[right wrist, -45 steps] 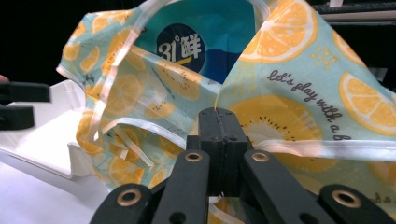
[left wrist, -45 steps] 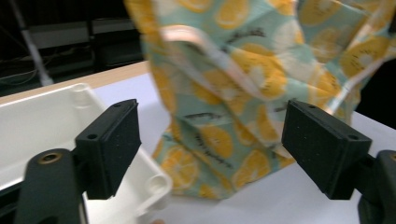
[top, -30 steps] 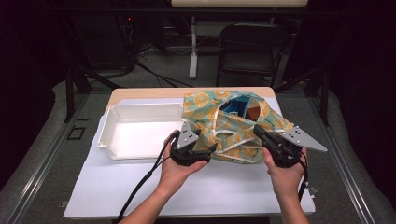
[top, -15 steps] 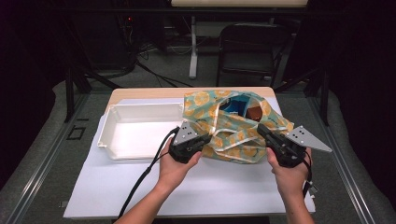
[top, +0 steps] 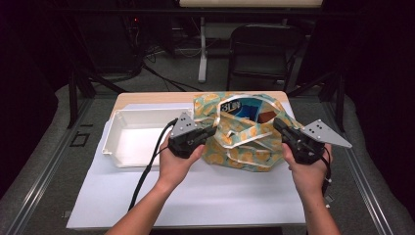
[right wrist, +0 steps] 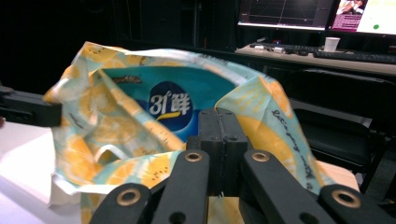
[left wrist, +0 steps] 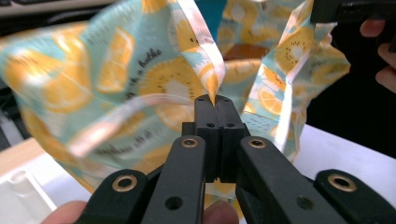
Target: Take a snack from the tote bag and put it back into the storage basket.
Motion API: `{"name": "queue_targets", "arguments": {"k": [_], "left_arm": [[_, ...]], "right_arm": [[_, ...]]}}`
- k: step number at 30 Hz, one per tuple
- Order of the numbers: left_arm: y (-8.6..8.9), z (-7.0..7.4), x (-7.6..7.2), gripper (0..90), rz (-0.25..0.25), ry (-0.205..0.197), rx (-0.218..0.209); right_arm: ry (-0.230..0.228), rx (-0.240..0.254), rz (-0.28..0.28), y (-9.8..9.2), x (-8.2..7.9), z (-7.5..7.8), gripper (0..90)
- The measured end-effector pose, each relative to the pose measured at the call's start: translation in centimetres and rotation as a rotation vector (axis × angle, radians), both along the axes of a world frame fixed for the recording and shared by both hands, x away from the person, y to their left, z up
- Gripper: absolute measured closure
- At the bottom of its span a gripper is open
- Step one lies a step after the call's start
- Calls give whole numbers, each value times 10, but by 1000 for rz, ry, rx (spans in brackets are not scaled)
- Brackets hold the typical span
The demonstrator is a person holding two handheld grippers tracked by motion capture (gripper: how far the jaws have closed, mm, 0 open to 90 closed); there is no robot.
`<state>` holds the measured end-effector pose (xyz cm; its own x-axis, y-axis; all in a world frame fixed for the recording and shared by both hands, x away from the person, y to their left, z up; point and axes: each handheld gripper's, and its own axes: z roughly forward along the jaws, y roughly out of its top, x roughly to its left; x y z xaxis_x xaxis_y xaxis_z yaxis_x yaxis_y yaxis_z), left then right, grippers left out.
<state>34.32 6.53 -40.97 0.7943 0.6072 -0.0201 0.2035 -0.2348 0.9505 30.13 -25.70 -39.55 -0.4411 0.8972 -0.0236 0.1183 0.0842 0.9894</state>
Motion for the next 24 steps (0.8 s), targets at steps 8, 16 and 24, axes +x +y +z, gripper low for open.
{"name": "queue_targets", "arguments": {"k": [8, 16, 24], "left_arm": [[8, 28, 18, 900, 34, -47, -11], [16, 48, 39, 900, 63, -52, -27], [25, 70, 72, 900, 120, -36, -57]], "right_arm": [[-36, -9, -16, -3, 17, 20, 900], [-53, -40, -23, -1, 32, 34, 900], [-42, -60, -37, 3, 55, 44, 900]]}}
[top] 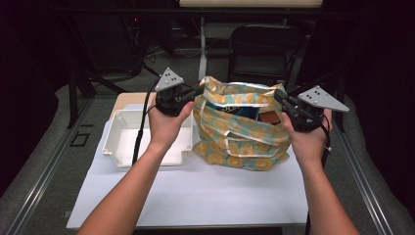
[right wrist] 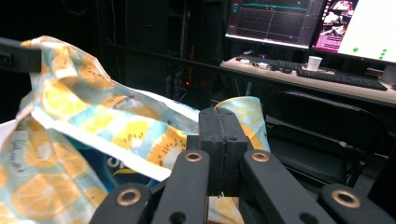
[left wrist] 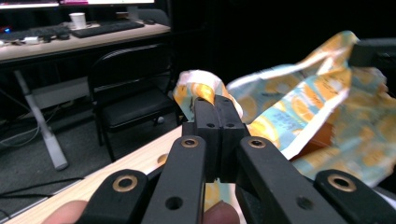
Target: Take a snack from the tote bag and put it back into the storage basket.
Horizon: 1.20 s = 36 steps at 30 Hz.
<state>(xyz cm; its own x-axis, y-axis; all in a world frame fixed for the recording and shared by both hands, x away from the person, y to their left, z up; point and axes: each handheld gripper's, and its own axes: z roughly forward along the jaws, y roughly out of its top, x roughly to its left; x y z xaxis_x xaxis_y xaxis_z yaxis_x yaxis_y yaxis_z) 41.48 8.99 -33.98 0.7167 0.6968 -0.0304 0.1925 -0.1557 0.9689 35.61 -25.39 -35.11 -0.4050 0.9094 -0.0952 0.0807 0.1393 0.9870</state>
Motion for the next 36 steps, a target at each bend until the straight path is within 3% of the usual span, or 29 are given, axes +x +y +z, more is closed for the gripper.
{"name": "queue_targets", "arguments": {"k": [2, 3, 4, 5, 6, 9, 10, 16, 20, 22, 24, 27, 28, 30, 33, 36], "left_arm": [[4, -2, 20, 900, 17, 60, -22], [4, -2, 20, 900, 17, 60, -22], [5, -11, 33, 900, 23, 120, -34], [5, -16, 39, 900, 29, 152, -37], [5, -16, 39, 900, 29, 152, -37], [4, -37, 51, 900, 31, 238, -51], [2, -51, 54, 900, 28, 283, -56], [-9, -76, 56, 900, 6, 355, -27], [-10, -86, 54, 900, -4, 371, 3], [-7, -88, 53, 900, 5, 375, 17], [-3, -90, 52, 892, 17, 384, 5], [2, -90, 50, 783, 29, 382, -30], [5, -89, 49, 783, 39, 376, -38], [12, -86, 44, 679, 51, 350, -58], [26, -77, 33, 571, 60, 311, -119], [31, -72, 27, 528, 66, 291, -138]], "right_arm": [[21, -13, -12, 2, 10, 1, 900], [32, -15, -11, 3, 15, 1, 900], [50, -20, -18, 4, 19, 0, 900], [63, -25, -25, 4, 24, -1, 900], [63, -25, -25, 4, 24, -1, 900], [138, -39, -44, 4, 41, -13, 900], [156, -37, -41, 3, 43, -16, 900], [215, 26, -35, -1, 52, -36, 900], [253, 24, -24, -4, 55, -41, 877], [261, -4, -41, -7, 55, -43, 819], [273, -12, -75, -13, 55, -46, 731], [258, 30, -124, -26, 51, -48, 501], [258, 30, -124, -26, 51, -48, 501], [240, 68, -83, -33, 44, -47, 416], [185, 63, -18, -38, 26, -44, 331], [170, 57, 13, -38, 20, -40, 304]]}}
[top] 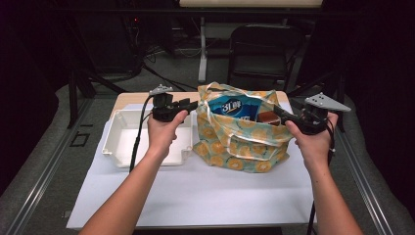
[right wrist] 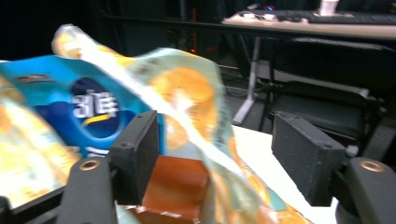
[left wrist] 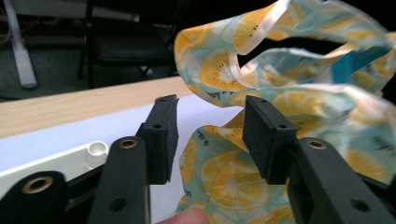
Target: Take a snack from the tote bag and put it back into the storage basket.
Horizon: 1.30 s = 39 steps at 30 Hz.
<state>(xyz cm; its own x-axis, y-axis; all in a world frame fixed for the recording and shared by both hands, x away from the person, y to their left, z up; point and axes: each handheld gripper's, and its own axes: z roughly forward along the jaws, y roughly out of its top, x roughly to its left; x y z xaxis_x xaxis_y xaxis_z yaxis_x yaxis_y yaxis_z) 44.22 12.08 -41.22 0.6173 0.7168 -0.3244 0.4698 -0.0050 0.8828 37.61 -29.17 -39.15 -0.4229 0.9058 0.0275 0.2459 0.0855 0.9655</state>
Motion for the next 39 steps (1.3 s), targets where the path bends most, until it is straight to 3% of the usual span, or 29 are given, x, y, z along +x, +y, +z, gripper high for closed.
{"name": "queue_targets", "arguments": {"k": [2, 3, 4, 5, 6, 8, 9, 10, 11, 12, 14, 15, 16, 18, 21, 22, 23, 26, 29, 30, 31, 32, 34, 35, 39], "left_arm": [[4, 6, -7, 513, -6, -31, -21], [5, 13, -16, 503, -25, -66, -49], [5, 13, -16, 489, -25, -66, -49], [5, 16, -20, 475, -34, -76, -60], [3, 19, -24, 475, -48, -85, -65], [-4, 23, -30, 422, -69, -99, -60], [-9, 24, -32, 339, -78, -96, -42], [-23, 26, -34, 283, -58, -96, 35], [-23, 26, -34, 250, -58, -96, 35], [-29, 25, -35, 257, -63, -104, 60], [-39, 23, -35, 256, -66, -106, 106], [-43, 21, -34, 267, -63, -104, 118], [-45, 17, -33, 400, -52, -105, 140], [-44, 16, -33, 533, -55, -107, 140], [-40, 12, -32, 716, -58, -97, 120], [-34, 11, -31, 753, -66, -88, 86], [-34, 11, -31, 776, -66, -88, 86], [-24, 8, -30, 833, -84, -83, 19], [-18, 3, -31, 887, -45, -69, 3], [-14, -2, -30, 889, -38, -37, -4], [-14, -2, -30, 891, -38, -37, -4], [-14, -10, -27, 894, -51, 1, 9], [-18, -18, -26, 897, -72, 28, 51], [-18, -18, -26, 898, -72, 28, 51], [-31, -38, -27, 897, -99, 100, 125]], "right_arm": [[6, -26, 15, 5, -2, 4, 271], [13, -40, 11, 6, -1, 4, 278], [13, -40, 11, 6, -1, 4, 278], [15, -63, 4, 7, 2, 4, 362], [15, -63, 4, 7, 2, 4, 362], [18, -51, 6, 7, 5, 2, 543], [26, -49, 9, 8, 8, 2, 678], [37, -55, 5, 8, 10, 1, 730], [37, -55, 5, 8, 10, 1, 730], [48, -54, -11, 11, 14, 0, 828], [57, -61, -17, 12, 16, 0, 874], [60, -59, -26, 13, 17, 0, 894], [64, -58, -23, 14, 20, 0, 900], [61, -55, -21, 13, 22, 1, 900], [60, -37, -27, 8, 25, 5, 900], [62, -44, -31, 7, 26, 6, 900], [61, -38, -37, 6, 27, 6, 900], [67, -57, -44, 5, 29, 7, 900], [96, -68, -63, 0, 33, 1, 900], [110, -68, -66, -2, 34, -1, 900], [110, -68, -66, -2, 34, -1, 900], [137, -59, -74, -5, 36, -6, 900], [167, -58, -72, -8, 39, -12, 900], [176, -61, -79, -9, 40, -15, 900], [223, -45, -103, -16, 44, -29, 900]]}}
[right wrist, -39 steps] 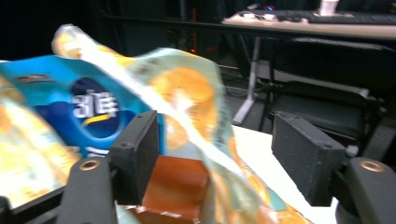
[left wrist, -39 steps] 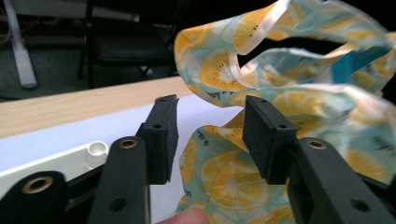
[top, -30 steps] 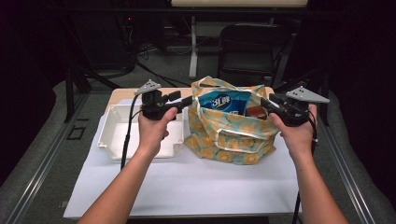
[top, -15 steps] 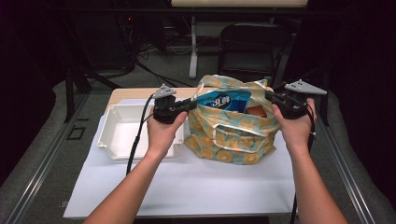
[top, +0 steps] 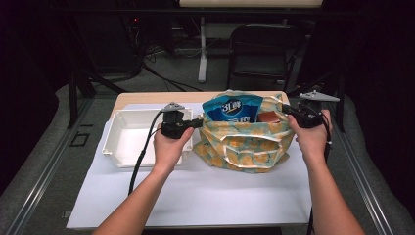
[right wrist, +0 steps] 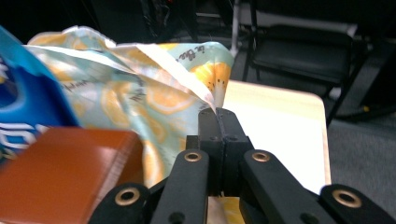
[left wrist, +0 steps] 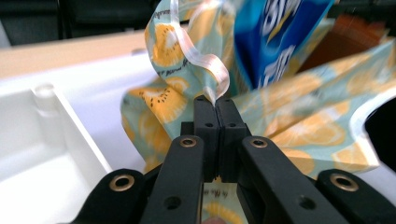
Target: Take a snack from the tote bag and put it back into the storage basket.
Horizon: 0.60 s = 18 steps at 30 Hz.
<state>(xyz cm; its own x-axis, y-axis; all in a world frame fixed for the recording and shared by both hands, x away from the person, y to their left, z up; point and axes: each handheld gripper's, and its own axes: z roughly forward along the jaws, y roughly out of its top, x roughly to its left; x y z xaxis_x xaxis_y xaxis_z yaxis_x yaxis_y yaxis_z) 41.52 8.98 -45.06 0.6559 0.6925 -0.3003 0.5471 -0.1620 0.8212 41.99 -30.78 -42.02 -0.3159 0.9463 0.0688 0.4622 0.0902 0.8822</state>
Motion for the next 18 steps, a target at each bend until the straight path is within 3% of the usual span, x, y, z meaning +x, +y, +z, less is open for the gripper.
{"name": "queue_targets", "arguments": {"k": [1, 2, 3, 5, 7, 9, 10, 12, 14, 16, 18], "left_arm": [[0, 0, 0, 897, 0, 0, 0], [-6, -8, -2, 896, -17, 20, 40], [-6, -8, -2, 895, -17, 20, 40], [-15, -20, -7, 894, -28, 29, 86], [-18, -23, -9, 892, -25, 30, 102], [-22, -30, -13, 891, -19, 27, 118], [-24, -34, -15, 891, -16, 18, 122], [-30, -41, -21, 890, 0, 2, 144], [-32, -43, -24, 890, 9, -5, 154], [-36, -47, -27, 889, 28, -19, 174], [-40, -52, -29, 887, 34, -32, 202]], "right_arm": [[14, 4, -3, -2, 1, -4, 900], [25, 6, -8, -4, 1, -8, 900], [35, 6, -12, -7, 1, -11, 900], [59, 16, -16, -12, 1, -20, 900], [68, 22, -19, -14, 1, -24, 900], [97, 31, -19, -18, -1, -40, 900], [97, 31, -19, -18, -1, -40, 900], [119, 31, -17, -18, -4, -58, 900], [126, 27, -14, -18, -5, -64, 899], [130, 39, 0, -17, -8, -79, 881], [133, 42, 3, -16, -8, -84, 865]]}}
